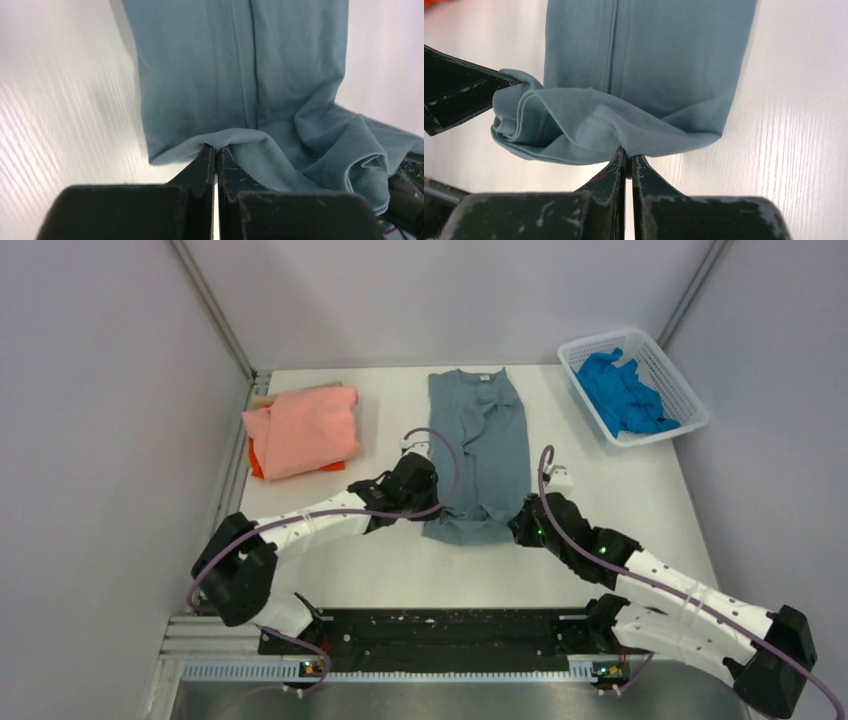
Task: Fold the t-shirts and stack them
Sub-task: Fold the folded rectangular tshirt in 1/3 of the way
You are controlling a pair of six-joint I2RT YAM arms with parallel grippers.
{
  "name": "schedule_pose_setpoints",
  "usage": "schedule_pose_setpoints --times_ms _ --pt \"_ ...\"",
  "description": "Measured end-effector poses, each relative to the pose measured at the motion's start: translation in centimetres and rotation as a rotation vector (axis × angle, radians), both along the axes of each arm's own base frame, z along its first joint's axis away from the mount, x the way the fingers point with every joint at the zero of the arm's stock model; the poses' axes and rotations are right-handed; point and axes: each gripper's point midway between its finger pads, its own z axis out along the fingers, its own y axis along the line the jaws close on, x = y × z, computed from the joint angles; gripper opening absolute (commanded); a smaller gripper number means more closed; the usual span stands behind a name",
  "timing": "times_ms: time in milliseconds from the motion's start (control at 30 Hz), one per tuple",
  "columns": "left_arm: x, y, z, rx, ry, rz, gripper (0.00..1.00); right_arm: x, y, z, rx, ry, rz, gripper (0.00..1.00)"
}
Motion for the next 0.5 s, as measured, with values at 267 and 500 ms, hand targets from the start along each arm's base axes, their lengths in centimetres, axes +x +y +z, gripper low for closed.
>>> schedule_pose_setpoints --times_ms 267,500 --pt "6.3 -1.5 2.3 -0.010 -0.048 0.050 0.00 4.7 -0.8 1.1 -0.038 -0.088 -0.073 0.00" --pt "10.0 -0.3 3.4 0.029 -0.086 0.128 0.00 8.6 -2.3 2.4 -0.055 -0.138 -0.147 0.00"
